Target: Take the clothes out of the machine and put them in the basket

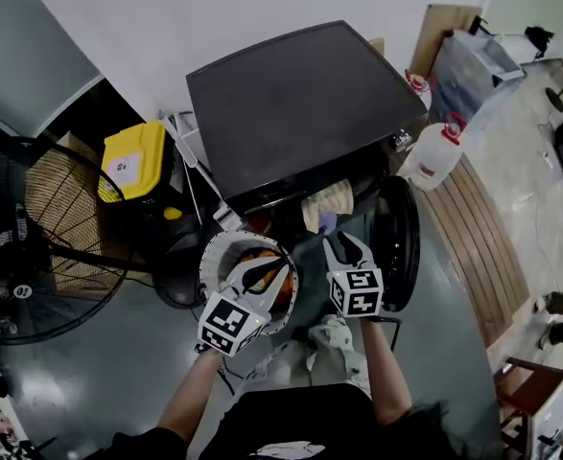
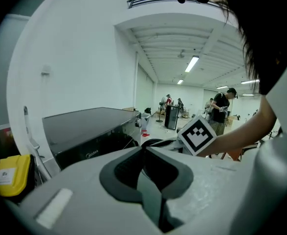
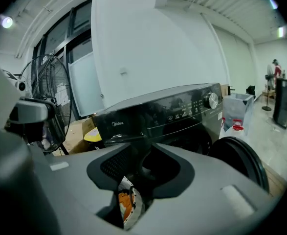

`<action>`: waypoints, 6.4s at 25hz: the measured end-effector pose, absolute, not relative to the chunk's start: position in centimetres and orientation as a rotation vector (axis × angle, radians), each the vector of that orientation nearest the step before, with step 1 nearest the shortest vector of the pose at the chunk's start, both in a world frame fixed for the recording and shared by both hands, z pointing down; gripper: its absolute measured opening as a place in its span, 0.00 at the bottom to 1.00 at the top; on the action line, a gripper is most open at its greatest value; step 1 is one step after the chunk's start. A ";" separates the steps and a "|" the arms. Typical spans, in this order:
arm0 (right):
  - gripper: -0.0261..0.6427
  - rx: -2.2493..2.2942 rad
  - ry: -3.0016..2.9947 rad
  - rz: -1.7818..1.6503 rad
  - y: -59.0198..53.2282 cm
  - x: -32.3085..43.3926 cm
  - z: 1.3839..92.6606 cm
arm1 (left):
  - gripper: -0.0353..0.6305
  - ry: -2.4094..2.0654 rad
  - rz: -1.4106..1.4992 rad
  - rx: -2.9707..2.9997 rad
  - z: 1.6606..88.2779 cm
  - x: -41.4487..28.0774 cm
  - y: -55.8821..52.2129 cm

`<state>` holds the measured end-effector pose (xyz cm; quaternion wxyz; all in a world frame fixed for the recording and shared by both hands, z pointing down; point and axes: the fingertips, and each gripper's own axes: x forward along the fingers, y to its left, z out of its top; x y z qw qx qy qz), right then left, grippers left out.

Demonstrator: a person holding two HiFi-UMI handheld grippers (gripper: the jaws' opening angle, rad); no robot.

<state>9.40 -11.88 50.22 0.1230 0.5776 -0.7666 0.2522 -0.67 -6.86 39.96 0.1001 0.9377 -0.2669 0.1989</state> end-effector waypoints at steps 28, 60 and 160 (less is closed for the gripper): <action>0.37 1.416 -2.079 0.647 -28.6 12.7 82.2 | 0.11 -0.774 0.730 2.725 62.7 1.3 -15.8; 0.10 1.635 -2.105 0.811 -27.1 14.0 76.4 | 0.13 -0.804 0.741 2.641 61.4 -1.4 -13.9; 0.51 0.555 -2.776 0.105 -7.0 -4.7 33.9 | 0.08 -1.385 -0.228 2.572 21.0 -4.4 -6.3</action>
